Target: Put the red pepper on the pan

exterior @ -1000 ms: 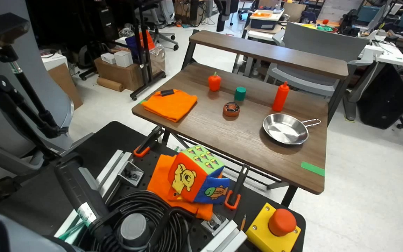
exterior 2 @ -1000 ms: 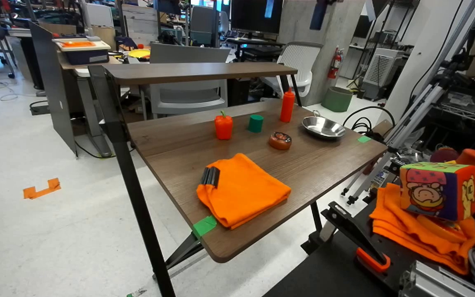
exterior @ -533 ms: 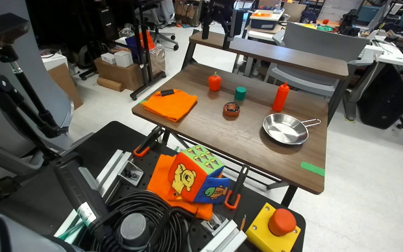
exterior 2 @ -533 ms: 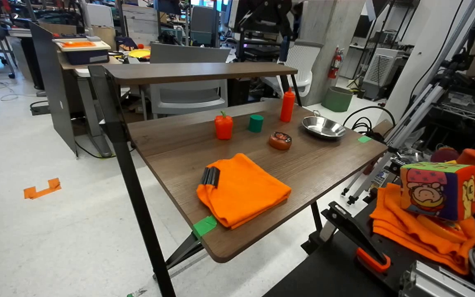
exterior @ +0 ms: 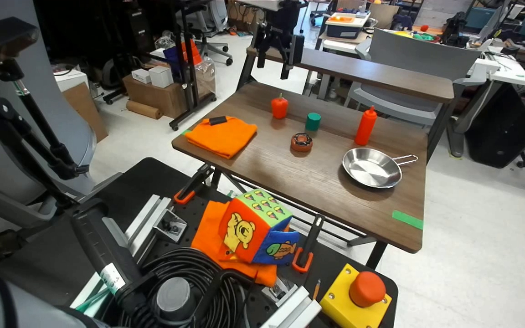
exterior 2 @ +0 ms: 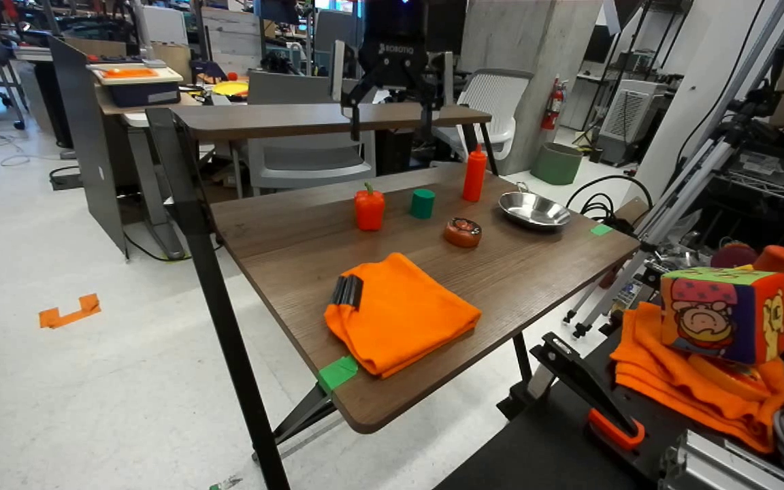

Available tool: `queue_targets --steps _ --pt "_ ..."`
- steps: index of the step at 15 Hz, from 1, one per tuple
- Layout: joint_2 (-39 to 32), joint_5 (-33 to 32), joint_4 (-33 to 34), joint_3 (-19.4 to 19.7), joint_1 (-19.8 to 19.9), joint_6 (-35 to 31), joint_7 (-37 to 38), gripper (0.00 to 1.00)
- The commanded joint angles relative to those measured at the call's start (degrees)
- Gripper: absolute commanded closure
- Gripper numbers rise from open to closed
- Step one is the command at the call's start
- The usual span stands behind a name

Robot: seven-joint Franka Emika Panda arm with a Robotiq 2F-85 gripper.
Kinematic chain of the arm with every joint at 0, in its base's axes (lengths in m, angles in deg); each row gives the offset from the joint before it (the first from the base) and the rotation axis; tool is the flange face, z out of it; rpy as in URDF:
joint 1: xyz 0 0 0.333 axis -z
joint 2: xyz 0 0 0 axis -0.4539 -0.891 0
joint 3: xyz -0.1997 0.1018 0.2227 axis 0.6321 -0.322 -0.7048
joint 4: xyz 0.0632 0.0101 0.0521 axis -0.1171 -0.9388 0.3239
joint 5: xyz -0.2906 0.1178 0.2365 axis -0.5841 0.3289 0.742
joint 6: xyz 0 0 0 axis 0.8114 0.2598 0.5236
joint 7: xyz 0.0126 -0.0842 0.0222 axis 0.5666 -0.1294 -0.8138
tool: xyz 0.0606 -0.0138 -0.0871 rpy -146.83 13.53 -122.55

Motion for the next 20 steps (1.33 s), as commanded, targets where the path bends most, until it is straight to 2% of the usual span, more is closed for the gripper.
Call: queue_targets --steps 1,17,18,19,20 --pt "-6.34 0.14 8.32 1.97 -1.82 4.22 1.04 0.0" --pt "-23.91 0.03 28.35 4.72 -2.43 12.41 3.58 0.0" --pt "-24.82 -0.44 29.49 5.0 -2.63 13.2 3.5 0.25" --pt "-25.67 -0.69 30.57 5.22 -2.77 13.75 3.57 0.28" --pt "-26.48 -0.8 31.67 5.38 -2.88 14.36 3.62 0.36"
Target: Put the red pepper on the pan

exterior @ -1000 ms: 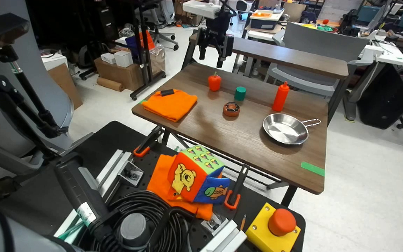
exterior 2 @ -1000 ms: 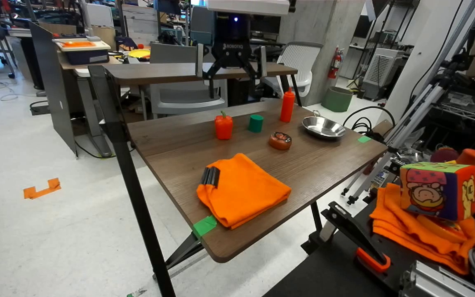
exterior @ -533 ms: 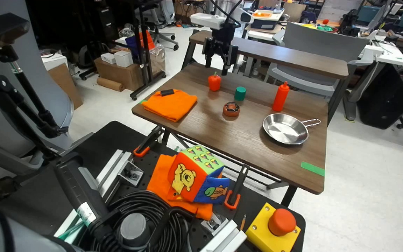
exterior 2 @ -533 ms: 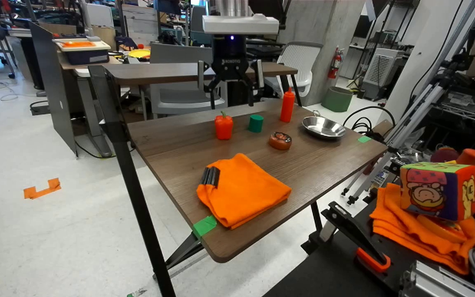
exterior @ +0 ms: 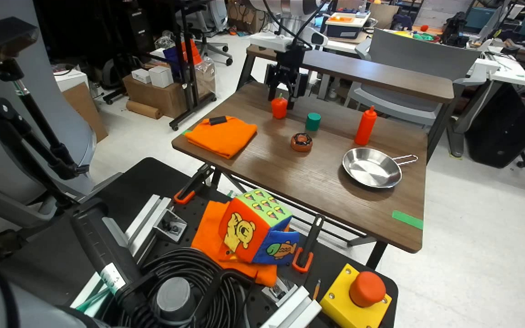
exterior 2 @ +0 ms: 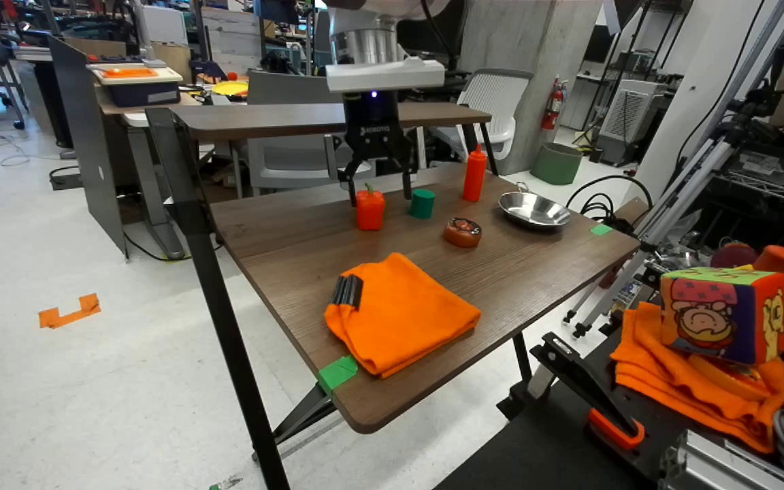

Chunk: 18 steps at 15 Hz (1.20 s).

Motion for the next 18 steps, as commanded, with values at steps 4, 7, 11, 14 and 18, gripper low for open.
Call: queue_targets --steps 4,7,11,14,18 --pt "-6.16 -1.48 10.21 1.97 -1.83 6.62 0.86 0.66" --pt "-5.56 -2.21 11.66 1.73 -2.57 8.33 -0.08 0.78" --pt "1.06 -4.49 6.54 1.24 -4.18 6.44 -1.5 0.78" --pt "10.43 -5.2 -2.92 1.06 -4.4 4.24 -2.2 0.78" --pt "19.71 -3.54 -12.48 1.24 -2.24 5.26 -1.72 0.78"
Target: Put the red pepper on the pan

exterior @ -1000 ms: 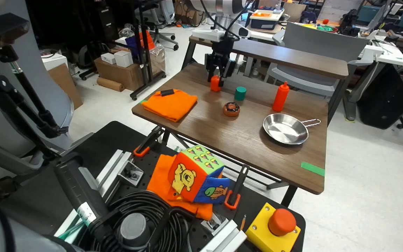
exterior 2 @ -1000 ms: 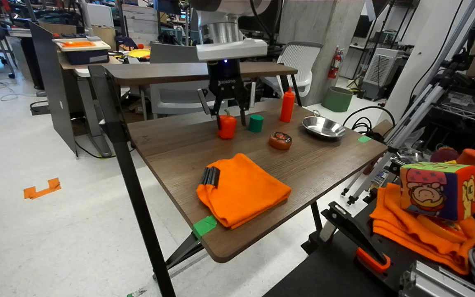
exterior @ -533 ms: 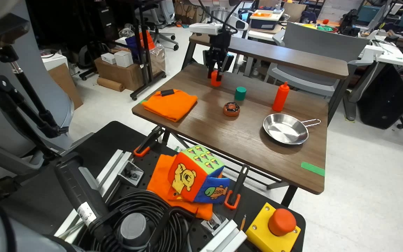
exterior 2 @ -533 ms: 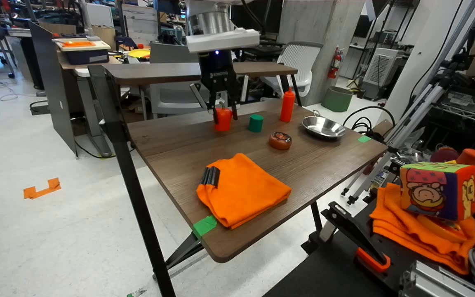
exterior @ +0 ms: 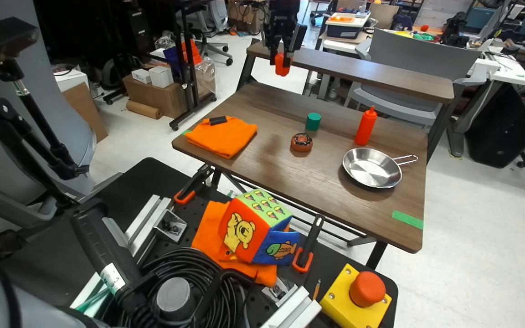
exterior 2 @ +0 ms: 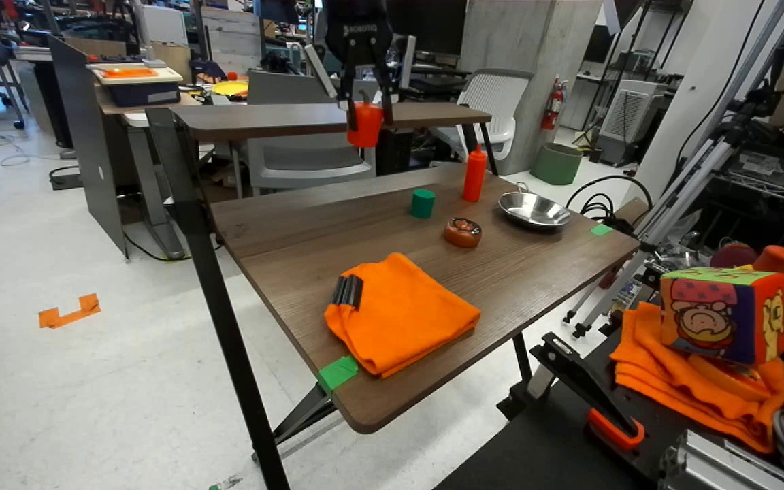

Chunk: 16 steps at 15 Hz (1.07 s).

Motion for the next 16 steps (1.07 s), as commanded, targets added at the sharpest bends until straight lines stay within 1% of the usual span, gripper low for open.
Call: queue_targets --steps 1,4,6,9,13,16 --pt "10.92 1.13 -13.76 0.41 2.37 -0.84 -0.26 0.78" --pt "16.89 1.8 -22.54 1.43 5.73 -1.62 0.25 0.78" --pt "19.97 2.24 -28.1 2.66 8.71 -2.94 0.11 0.78" --pt "21.14 1.96 -33.03 5.42 13.54 -4.59 -0.59 0.78" --pt "18.56 2.25 -36.27 9.2 20.29 -9.28 -2.67 0.78" --pt "14.89 2.69 -35.48 10.52 23.76 -11.96 -4.08 0.78"
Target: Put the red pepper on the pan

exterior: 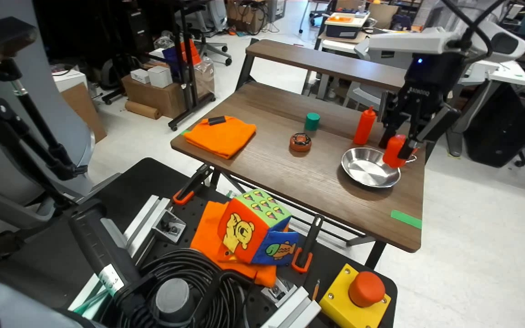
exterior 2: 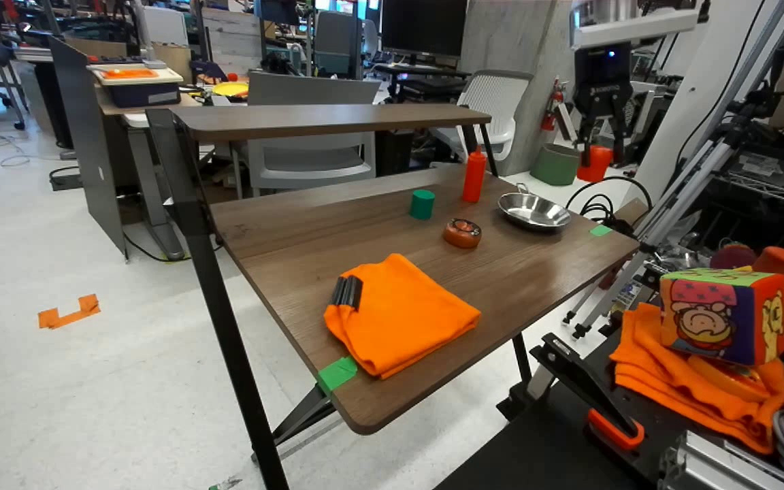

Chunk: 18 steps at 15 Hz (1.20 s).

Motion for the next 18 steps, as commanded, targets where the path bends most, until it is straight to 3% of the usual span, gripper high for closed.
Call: queue_targets --steps 1,5,18 --pt "-3.72 1.35 1.08 1.1 2.08 -2.9 -1.33 0.78" --pt "-5.52 1.18 3.14 0.59 1.54 -4.89 -0.94 0.78" --pt "-16.02 5.1 16.84 -2.55 -2.23 -1.93 -1.29 0.78"
